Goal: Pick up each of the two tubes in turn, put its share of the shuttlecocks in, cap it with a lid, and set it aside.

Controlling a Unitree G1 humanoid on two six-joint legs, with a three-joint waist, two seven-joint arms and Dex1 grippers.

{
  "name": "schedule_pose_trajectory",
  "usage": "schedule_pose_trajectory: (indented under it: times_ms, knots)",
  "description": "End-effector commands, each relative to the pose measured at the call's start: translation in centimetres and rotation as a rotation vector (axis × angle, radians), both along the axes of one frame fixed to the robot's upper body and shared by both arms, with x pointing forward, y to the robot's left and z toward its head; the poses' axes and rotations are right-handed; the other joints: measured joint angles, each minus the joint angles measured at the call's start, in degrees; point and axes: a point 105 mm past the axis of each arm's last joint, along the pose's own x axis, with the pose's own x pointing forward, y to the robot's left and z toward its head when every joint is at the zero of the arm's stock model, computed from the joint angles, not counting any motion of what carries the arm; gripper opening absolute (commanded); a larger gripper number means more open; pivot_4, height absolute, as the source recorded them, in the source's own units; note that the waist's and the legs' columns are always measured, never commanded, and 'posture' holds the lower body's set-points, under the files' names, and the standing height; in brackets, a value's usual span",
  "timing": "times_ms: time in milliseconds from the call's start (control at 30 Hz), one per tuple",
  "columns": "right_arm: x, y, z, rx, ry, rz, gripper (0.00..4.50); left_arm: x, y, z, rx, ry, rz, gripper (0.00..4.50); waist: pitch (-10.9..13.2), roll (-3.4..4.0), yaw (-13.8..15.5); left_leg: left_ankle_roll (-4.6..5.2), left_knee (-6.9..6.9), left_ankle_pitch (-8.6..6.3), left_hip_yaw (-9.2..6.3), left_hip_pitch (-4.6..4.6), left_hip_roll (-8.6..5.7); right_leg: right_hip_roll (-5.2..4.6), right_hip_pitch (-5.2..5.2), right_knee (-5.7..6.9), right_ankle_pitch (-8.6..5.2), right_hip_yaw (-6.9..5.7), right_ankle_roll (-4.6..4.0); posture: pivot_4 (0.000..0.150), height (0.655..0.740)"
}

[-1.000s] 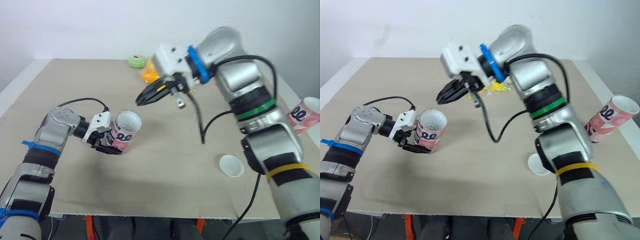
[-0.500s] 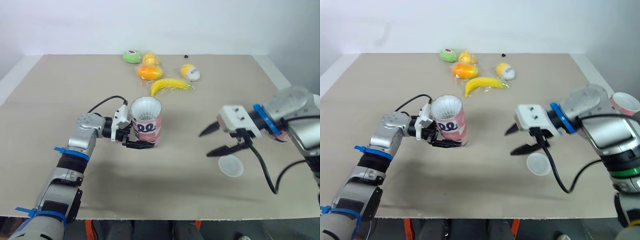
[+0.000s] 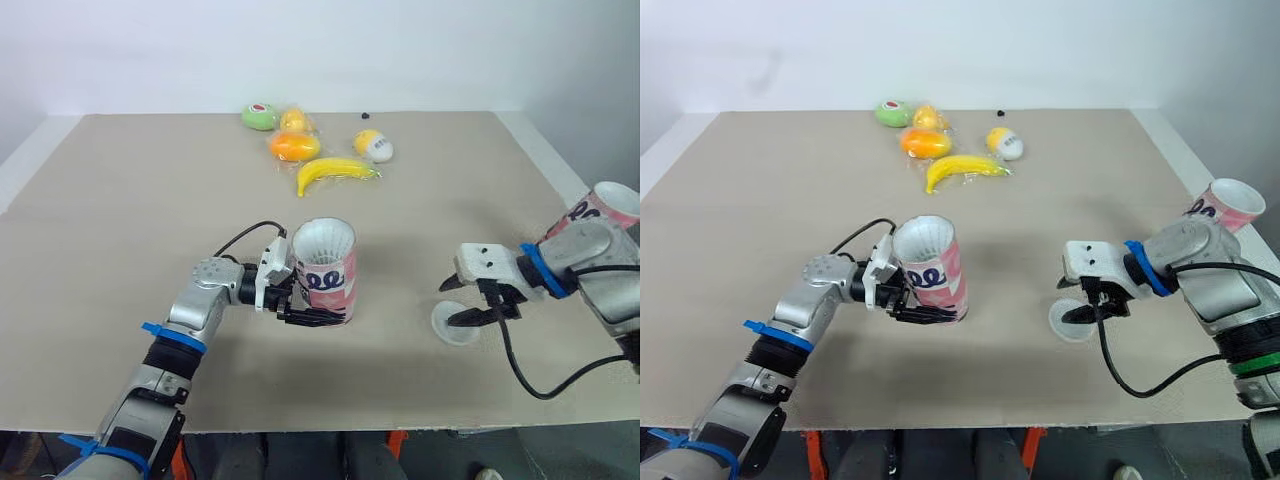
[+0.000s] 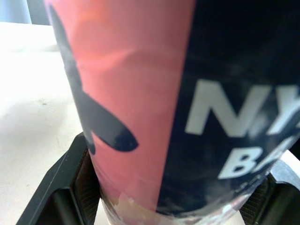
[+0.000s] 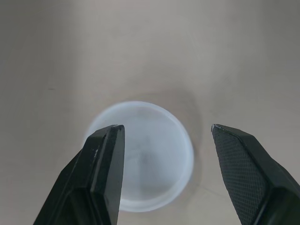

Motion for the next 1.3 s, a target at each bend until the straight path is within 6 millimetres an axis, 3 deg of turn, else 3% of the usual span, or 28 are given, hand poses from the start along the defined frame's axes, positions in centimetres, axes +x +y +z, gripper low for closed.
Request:
schedule_pose_trajectory:
  times_ms: [33,100,167,333,367,600,800,900,1000,1167,1300]
  knots:
    - [0.7,-0.3,0.9,-0.016,-0.039,-0.003,3.22,-0.1,-0.4,0.5,-0.001,-0.033,-0.015,3.37,0.0,0.0,0.0,-0.02,0.0,0.04,-0.01,0.0,0.0,0.01,0.01,0.0,0.04,0.0,0.01,0.15,0.6895]
    - [0.3,-1.0,0.0,-0.058,0.006,-0.003,3.22,-0.2,-0.6,-0.1,0.03,-0.028,-0.029,3.37,0.0,0.0,0.0,-0.02,0.0,0.05,-0.01,0.0,0.0,0.01,0.01,0.0,0.04,0.0,0.01,0.15,0.6895]
    - [0.1,-1.4,-0.5,-0.08,0.034,-0.002,2.69,-0.2,-0.7,-1.0,0.074,-0.016,-0.036,3.37,0.0,0.0,0.1,-0.03,0.0,0.05,-0.02,0.0,-0.01,0.01,0.03,0.0,0.04,0.0,0.02,0.15,0.6895]
    - [-0.1,-1.0,-0.5,-0.076,0.045,0.021,0.32,-0.2,-0.6,-2.7,0.141,0.003,-0.036,3.37,0.0,0.0,0.1,-0.02,-0.01,0.05,-0.03,0.0,-0.01,0.02,0.03,0.0,0.04,0.0,0.0,0.15,0.6895]
    - [0.0,-0.9,-0.4,-0.073,0.04,0.023,0.06,-0.2,-0.6,-2.9,0.143,0.011,-0.036,3.37,0.0,0.01,0.1,-0.02,-0.01,0.05,-0.04,0.0,-0.01,0.02,0.04,0.0,0.04,0.0,0.0,0.15,0.6895]
    - [-0.5,0.8,1.4,-0.022,-0.006,0.082,0.06,-0.3,-0.3,-4.1,0.176,0.01,-0.039,3.37,0.0,0.03,0.1,-0.03,0.0,0.06,-0.04,0.16,-0.01,0.02,0.17,0.0,0.07,0.0,0.0,0.15,0.6895]
    - [-1.7,4.9,7.0,0.118,-0.109,0.222,0.06,-0.2,0.2,-5.0,0.224,0.001,-0.056,3.37,0.0,0.06,0.1,-0.03,0.0,0.06,-0.06,0.3,0.0,0.03,0.31,0.0,0.08,0.0,0.01,0.15,0.6895]
    - [-2.8,8.2,11.8,0.188,-0.213,0.356,0.06,-0.3,0.5,-5.3,0.249,0.011,-0.066,3.37,-0.1,0.15,-0.2,-0.03,0.0,0.06,-0.03,0.37,0.03,0.03,0.33,0.0,0.11,0.01,-0.04,0.15,0.6895]
    - [-3.7,10.7,14.1,0.201,-0.258,0.473,0.06,-0.1,0.6,-5.5,0.264,0.011,-0.07,3.37,-0.1,0.02,-0.1,-0.03,-0.03,0.06,-0.14,0.57,0.14,0.14,0.51,0.0,0.06,-0.09,-0.14,0.15,0.6895]
    - [-3.6,15.3,15.2,0.128,-0.308,0.663,0.06,-0.3,1.2,-5.9,0.315,0.047,-0.101,3.37,-0.1,0.02,-0.4,-0.04,-0.16,0.05,-0.02,0.84,0.2,0.15,0.63,0.0,0.03,-0.06,-0.31,0.15,0.6895]
    - [-3.3,16.6,14.8,0.083,-0.299,0.723,0.06,-0.1,1.4,-5.8,0.332,0.059,-0.106,3.37,-0.2,-0.02,-0.4,-0.04,-0.18,0.05,-0.03,0.86,0.26,0.22,0.64,0.0,0.03,-0.06,-0.29,0.15,0.6895]
